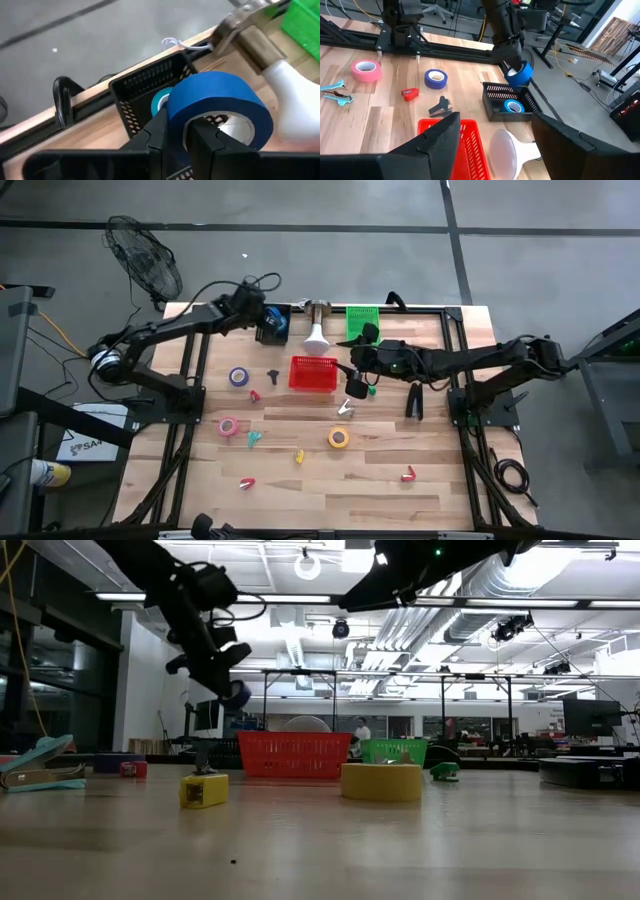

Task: Pick and place Stapler, Stapler remover, tape
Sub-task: Put the bottom blue tape into the black basket

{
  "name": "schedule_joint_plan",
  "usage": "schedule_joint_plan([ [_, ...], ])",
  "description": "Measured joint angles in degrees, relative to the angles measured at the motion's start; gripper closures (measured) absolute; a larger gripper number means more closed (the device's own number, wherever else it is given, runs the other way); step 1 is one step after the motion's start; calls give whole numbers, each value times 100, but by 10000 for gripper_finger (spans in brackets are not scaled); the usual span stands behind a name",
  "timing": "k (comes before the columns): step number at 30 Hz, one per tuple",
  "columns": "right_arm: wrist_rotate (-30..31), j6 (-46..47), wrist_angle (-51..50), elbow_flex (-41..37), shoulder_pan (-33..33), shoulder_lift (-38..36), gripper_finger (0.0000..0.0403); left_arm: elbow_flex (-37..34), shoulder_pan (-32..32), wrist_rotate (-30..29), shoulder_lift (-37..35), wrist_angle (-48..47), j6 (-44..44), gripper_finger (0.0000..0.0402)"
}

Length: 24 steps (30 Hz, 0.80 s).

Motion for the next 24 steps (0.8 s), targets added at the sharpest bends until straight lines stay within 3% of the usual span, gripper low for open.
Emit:
schedule_joint_plan([
  [8,-2,48,-77,0,0,0,168,-2,202,421,610,-36,-78,364],
  [24,-2,94,-170,0,0,0,170,0,197,382,1293,-38,-207,360],
])
